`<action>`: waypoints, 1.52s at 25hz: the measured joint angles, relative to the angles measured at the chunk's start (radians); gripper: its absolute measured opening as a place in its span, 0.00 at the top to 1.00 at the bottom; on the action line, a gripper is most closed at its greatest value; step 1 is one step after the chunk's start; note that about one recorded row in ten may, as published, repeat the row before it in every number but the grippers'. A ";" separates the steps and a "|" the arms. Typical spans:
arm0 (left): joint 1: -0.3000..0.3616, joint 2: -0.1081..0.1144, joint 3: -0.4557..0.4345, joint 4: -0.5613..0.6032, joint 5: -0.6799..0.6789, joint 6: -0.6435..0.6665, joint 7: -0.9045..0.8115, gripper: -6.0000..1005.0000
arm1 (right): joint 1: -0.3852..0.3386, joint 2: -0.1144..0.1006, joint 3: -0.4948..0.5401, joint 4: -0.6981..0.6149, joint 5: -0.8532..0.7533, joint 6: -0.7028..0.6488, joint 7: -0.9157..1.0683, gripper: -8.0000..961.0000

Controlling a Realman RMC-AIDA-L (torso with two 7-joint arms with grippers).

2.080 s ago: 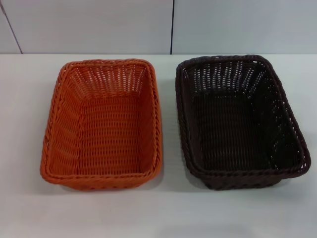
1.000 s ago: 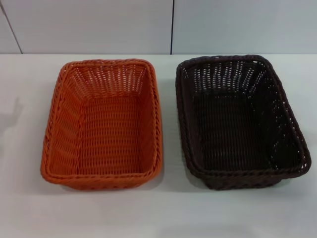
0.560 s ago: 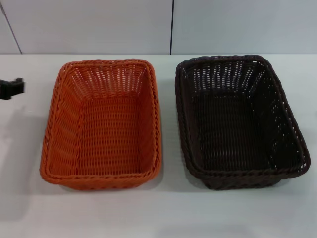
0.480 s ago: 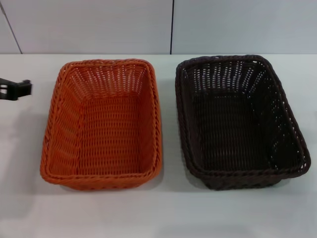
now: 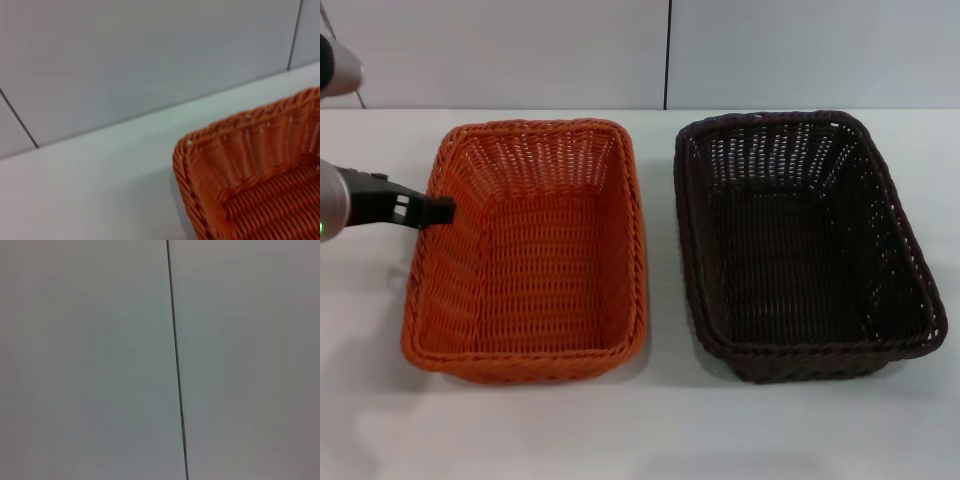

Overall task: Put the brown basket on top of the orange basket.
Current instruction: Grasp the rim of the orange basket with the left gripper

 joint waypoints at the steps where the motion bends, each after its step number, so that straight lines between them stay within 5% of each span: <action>1: -0.007 -0.001 0.002 0.016 0.000 0.000 0.000 0.22 | 0.000 0.000 0.000 0.001 0.000 -0.001 0.000 0.17; 19: -0.137 -0.002 -0.002 0.302 0.001 0.000 -0.022 0.22 | 0.004 0.000 0.000 0.009 0.000 -0.005 0.000 0.17; 27: -0.157 0.003 0.010 0.308 0.003 -0.046 0.000 0.22 | 0.003 -0.001 0.006 0.009 0.000 -0.005 0.000 0.17; 38: -0.164 0.004 0.005 0.291 0.007 -0.057 0.015 0.54 | 0.002 -0.001 0.008 0.006 0.000 -0.006 0.000 0.17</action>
